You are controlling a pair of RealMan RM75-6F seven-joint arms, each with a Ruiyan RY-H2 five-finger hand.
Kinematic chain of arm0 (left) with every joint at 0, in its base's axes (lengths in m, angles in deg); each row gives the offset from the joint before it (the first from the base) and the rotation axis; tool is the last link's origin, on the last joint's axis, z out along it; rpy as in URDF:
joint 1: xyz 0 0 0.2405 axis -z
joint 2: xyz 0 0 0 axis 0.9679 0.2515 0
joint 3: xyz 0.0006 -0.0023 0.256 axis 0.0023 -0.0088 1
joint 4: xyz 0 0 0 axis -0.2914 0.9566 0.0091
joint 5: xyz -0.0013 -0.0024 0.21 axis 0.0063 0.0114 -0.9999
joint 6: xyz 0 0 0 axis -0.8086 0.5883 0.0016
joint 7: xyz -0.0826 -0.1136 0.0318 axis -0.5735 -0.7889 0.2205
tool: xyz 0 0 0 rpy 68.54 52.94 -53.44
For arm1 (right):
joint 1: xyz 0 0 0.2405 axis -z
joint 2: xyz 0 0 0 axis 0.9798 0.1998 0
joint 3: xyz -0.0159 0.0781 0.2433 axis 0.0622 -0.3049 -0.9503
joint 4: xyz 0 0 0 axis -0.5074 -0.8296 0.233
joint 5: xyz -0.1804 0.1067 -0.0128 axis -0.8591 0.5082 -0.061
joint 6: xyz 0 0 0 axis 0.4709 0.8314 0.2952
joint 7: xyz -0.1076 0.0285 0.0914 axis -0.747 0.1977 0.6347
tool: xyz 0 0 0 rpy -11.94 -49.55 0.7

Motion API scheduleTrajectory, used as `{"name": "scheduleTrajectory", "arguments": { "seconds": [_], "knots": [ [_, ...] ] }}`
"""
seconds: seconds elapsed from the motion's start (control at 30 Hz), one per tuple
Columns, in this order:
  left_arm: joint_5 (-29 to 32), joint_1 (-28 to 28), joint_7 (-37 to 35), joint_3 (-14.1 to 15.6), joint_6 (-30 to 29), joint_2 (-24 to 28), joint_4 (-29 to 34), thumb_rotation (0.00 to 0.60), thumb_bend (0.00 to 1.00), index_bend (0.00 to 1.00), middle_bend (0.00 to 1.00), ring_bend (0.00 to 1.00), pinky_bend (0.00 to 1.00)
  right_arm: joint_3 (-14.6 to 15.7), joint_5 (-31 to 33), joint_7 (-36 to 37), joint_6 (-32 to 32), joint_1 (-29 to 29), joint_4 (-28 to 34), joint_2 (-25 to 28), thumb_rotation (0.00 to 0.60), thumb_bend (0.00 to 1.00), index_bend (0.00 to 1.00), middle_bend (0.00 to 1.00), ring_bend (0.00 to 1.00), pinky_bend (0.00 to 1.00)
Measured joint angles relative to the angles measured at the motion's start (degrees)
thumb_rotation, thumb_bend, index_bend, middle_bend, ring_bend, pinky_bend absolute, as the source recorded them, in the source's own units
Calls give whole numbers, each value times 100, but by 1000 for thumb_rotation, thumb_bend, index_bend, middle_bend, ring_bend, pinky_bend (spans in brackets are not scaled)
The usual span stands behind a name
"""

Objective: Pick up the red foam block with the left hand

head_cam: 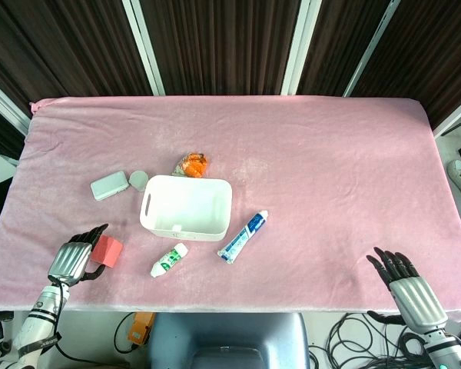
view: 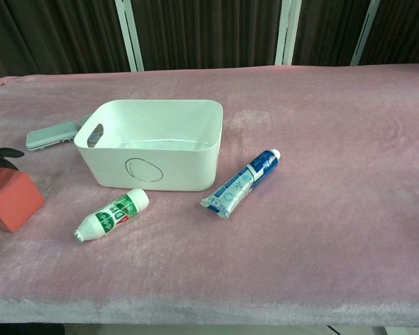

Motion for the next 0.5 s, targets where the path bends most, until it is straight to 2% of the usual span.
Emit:
{"name": "scheduleTrajectory", "arguments": {
  "seconds": [0.23, 0.33, 0.5],
  "knots": [
    [-145, -44, -115, -7, -212, -49, -72, 600, 345, 234, 439, 486, 473, 3, 4, 17, -43, -27, -4, 12, 600, 101, 0, 0, 0, 181],
    [-289, -88, -218, -21, -437, -81, -122, 600, 345, 275, 459, 505, 485, 8, 9, 27, -70, -43, 7, 29, 600, 101, 0, 0, 0, 181],
    [-502, -174, -453, -149, -921, 28, -71, 600, 345, 283, 460, 506, 486, 8, 4, 47, -61, -47, 12, 41, 600, 101, 0, 0, 0, 181]
  ]
}}
